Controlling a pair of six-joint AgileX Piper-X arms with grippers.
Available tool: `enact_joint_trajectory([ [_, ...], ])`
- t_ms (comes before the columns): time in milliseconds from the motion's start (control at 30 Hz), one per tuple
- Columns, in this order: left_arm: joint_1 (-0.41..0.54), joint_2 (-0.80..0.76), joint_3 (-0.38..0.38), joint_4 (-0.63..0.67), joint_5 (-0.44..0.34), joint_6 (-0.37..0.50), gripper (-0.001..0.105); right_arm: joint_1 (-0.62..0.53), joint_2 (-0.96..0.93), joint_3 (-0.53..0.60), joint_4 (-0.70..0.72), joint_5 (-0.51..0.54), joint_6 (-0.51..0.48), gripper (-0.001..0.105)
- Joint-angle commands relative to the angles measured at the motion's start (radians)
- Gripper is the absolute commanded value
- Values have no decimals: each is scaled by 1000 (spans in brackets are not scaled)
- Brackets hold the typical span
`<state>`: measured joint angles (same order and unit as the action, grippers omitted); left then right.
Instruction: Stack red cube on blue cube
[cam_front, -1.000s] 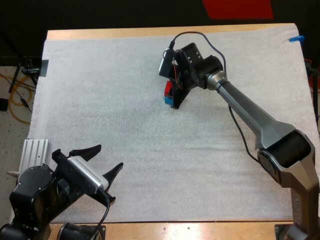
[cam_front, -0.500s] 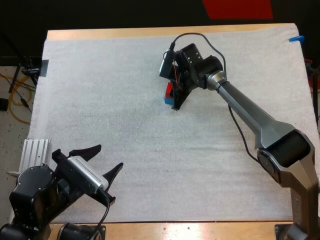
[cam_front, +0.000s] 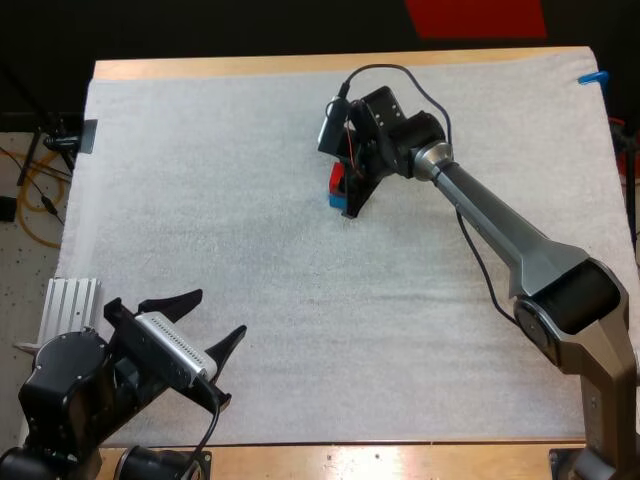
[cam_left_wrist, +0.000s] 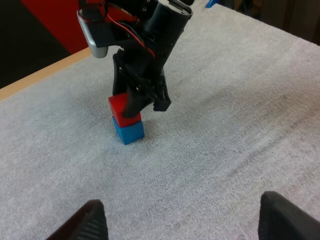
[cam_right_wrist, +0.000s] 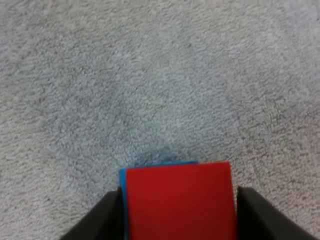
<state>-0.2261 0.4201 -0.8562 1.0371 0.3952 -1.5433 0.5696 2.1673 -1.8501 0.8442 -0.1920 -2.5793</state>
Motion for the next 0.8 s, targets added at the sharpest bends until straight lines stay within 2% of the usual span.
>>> enact_joint_trajectory([
  [0, -4, -1, -8, -10, -2, 0, 63, 0, -8, -10, -17, -15, 1, 55],
  [133, -4, -1, -8, -10, -2, 0, 63, 0, -8, -10, -17, -13, 1, 61],
  [400, -4, -1, -8, -10, -2, 0, 63, 4, -39, -10, 1, -11, 57, 62],
  [467, -4, -1, -8, -10, -2, 0, 63, 4, -62, -10, 14, -28, 84, 62],
  [633, -4, -1, -8, -10, 0, 26, 63, 2, -160, -10, 28, -87, 290, 62],
  [767, -4, 6, -8, -32, 0, 45, 63, -1, -226, -10, 65, -126, 288, 62],
])
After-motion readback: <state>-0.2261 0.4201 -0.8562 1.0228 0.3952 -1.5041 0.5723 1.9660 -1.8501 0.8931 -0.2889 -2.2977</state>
